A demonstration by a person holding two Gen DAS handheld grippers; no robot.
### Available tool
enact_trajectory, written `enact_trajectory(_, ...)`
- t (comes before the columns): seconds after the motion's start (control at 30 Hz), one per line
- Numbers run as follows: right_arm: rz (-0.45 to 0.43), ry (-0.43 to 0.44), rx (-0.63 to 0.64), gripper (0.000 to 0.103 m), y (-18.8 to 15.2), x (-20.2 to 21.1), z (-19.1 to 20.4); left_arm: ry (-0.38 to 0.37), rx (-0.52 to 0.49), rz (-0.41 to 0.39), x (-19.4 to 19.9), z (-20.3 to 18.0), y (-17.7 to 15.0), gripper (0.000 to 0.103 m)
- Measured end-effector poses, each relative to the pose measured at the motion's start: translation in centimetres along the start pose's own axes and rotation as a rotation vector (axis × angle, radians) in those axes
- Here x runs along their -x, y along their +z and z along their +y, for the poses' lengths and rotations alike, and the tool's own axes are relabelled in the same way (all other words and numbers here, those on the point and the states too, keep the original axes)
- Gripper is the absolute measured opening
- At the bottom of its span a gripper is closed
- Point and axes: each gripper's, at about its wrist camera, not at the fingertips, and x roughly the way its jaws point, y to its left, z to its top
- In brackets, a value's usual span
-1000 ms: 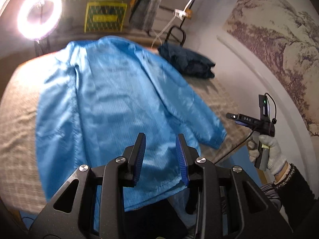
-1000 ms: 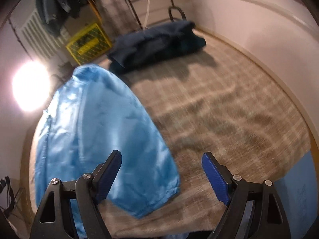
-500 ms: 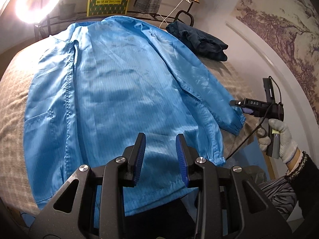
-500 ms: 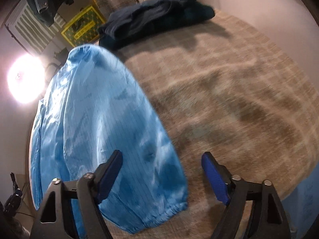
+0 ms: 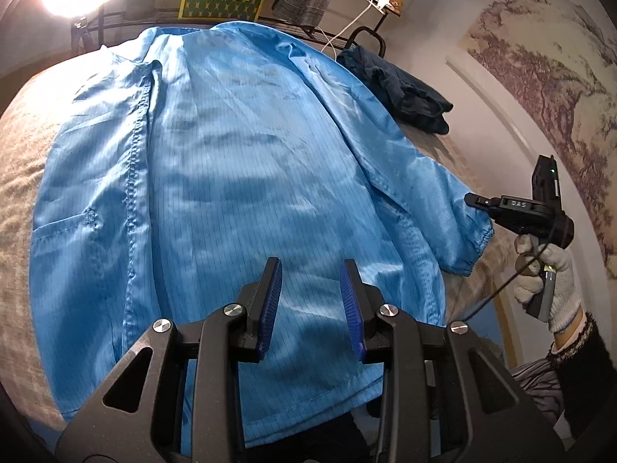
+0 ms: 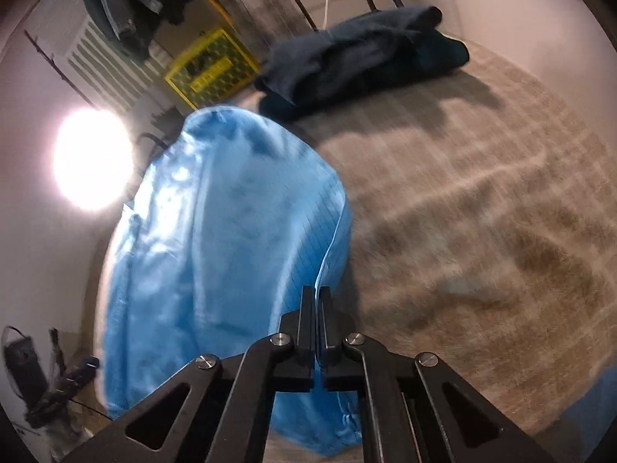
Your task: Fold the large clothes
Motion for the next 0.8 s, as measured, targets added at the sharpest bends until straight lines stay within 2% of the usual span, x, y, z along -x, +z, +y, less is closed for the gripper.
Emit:
enact_trajectory(0.17, -0.051, 0.072, 0.072, 0.0, 0.8, 1.0, 4.5, -0.007, 0.019, -0.007, 0.1, 0.3, 0.4, 0.031)
enact_trajectory(0.33, -0.046, 0.18, 0.176, 0.0, -0.2, 1.2, 10.0, -0.01, 0.034, -0.023, 0.6, 0.8, 0.7, 0.031)
enact_trajectory(0.4, -0.022, 0.239, 0.237, 0.0, -1.3, 1.1, 12.8, -0.006, 0.05, -0.036, 0.9, 1.3, 1.0, 0.031)
enact_trajectory(0.57, 0.074, 0.294, 0.405, 0.0, -5.4, -1.5, 18.6, 0.013, 0.103, -0.065, 1.8, 2.9, 1.4, 0.031)
enact_trajectory(0.8, 0.253, 0.278, 0.56, 0.0, -11.2, -7.4, 22.8, 0.052, 0.149, -0.092, 2.5, 5.0, 1.6, 0.031)
